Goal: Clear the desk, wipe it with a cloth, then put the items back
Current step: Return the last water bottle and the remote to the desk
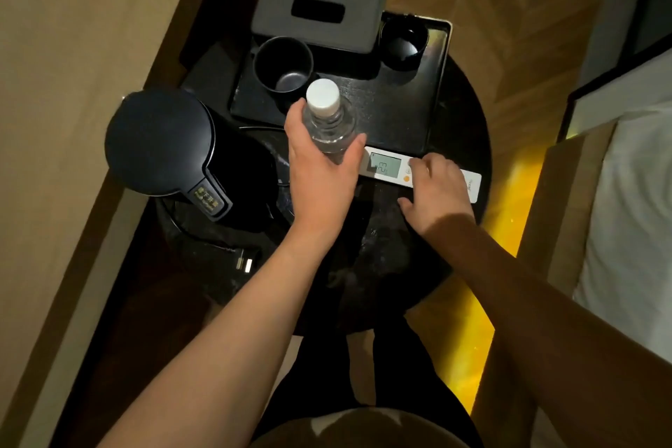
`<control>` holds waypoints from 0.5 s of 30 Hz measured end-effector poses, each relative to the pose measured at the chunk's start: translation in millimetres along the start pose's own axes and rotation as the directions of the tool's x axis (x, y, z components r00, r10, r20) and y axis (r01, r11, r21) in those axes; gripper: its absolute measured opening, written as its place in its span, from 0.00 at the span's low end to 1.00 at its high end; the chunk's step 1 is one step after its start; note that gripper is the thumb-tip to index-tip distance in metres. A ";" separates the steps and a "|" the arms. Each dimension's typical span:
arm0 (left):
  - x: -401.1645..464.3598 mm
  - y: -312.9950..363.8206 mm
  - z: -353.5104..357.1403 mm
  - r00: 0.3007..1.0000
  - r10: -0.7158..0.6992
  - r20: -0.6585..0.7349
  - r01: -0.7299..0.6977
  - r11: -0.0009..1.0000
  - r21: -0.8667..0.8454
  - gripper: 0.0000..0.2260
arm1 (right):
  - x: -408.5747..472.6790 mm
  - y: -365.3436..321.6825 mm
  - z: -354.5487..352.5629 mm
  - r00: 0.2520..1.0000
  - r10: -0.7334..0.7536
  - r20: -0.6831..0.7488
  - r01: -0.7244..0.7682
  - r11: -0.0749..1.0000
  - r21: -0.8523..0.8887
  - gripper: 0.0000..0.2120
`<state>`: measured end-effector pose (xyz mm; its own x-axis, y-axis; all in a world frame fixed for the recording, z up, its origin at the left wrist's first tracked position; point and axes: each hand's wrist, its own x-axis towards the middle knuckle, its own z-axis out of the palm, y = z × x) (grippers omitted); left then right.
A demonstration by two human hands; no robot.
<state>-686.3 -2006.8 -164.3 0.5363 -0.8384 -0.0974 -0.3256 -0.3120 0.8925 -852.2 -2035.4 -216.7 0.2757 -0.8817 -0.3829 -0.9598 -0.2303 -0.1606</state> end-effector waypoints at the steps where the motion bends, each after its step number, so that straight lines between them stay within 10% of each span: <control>1: -0.5 -0.3 1.4 1.000 -0.004 -0.014 0.004 1.000 -0.004 0.36 | 1.3 1.1 1.5 1.000 -0.010 -0.012 0.010 1.000 -0.009 0.30; 15: -34.9 -5.7 -7.9 0.993 0.000 -0.118 0.013 0.994 0.109 0.33 | 6.5 -0.9 -1.0 0.996 -0.078 0.050 0.078 0.997 -0.013 0.28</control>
<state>-697.0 -1972.3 -162.6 0.6245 -0.7797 -0.0445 -0.4015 -0.3694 0.8380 -849.6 -2041.3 -218.1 0.3517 -0.8394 -0.4145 -0.9358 -0.3041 -0.1781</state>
